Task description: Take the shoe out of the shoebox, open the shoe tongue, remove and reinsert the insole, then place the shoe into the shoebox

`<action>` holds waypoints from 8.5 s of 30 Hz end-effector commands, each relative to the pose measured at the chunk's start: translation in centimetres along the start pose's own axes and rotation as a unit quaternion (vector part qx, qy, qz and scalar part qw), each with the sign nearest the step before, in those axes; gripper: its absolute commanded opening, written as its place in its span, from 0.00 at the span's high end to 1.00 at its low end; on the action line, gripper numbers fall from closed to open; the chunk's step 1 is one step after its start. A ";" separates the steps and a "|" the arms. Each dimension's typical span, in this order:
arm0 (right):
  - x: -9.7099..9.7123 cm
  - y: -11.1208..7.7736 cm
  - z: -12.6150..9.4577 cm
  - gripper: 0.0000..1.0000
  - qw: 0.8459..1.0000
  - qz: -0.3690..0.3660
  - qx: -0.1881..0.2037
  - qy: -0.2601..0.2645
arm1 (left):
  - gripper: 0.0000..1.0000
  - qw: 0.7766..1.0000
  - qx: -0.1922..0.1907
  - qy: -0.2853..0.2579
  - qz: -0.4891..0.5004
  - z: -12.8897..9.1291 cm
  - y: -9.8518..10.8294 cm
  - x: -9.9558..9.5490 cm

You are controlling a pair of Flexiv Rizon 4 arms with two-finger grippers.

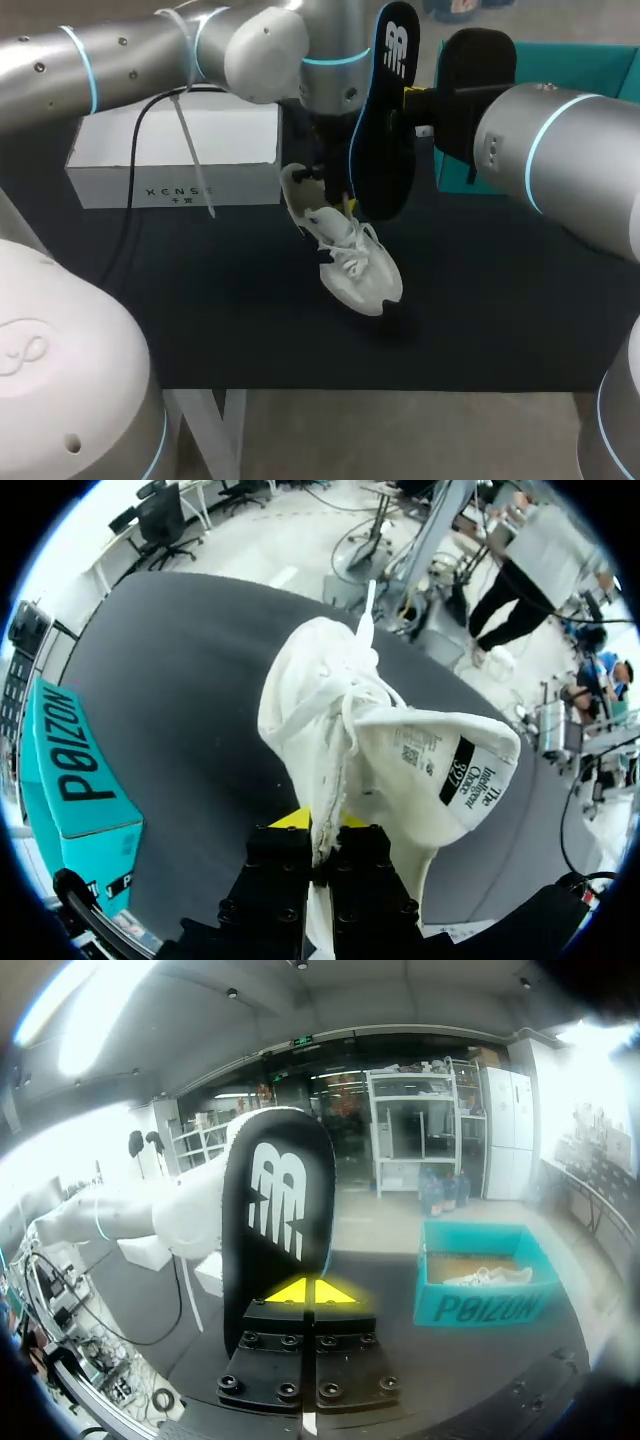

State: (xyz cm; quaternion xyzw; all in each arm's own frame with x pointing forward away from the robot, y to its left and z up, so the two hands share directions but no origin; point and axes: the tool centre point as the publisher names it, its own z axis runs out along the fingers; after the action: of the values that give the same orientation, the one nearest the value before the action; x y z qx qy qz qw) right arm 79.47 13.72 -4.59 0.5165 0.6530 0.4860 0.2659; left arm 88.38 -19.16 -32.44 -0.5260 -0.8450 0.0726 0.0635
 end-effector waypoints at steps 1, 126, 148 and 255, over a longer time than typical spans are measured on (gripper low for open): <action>-0.1 -0.1 0.0 1.00 1.000 0.000 0.000 0.001 | 1.00 0.999 0.028 0.033 0.028 0.2 1.3 -1.5; -9.5 4.4 5.1 1.00 0.978 0.153 0.132 -0.042 | 0.00 0.856 0.049 -0.416 0.303 -18.0 -2.4 3.5; -9.7 4.2 5.2 1.00 0.971 0.173 0.154 -0.057 | 0.00 0.847 0.025 -0.405 0.343 -19.2 -3.3 3.8; -5.3 2.2 10.7 1.00 0.855 0.178 0.487 -0.024 | 0.71 0.659 -0.029 -0.680 0.320 -20.8 -7.6 -3.5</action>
State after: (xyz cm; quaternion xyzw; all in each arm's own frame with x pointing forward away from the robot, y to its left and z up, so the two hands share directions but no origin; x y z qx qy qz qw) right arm 91.13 12.18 -7.62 0.6986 0.6956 0.1370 -0.0963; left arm 86.89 -24.18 -10.50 -0.5706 -0.4352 0.4017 -0.5690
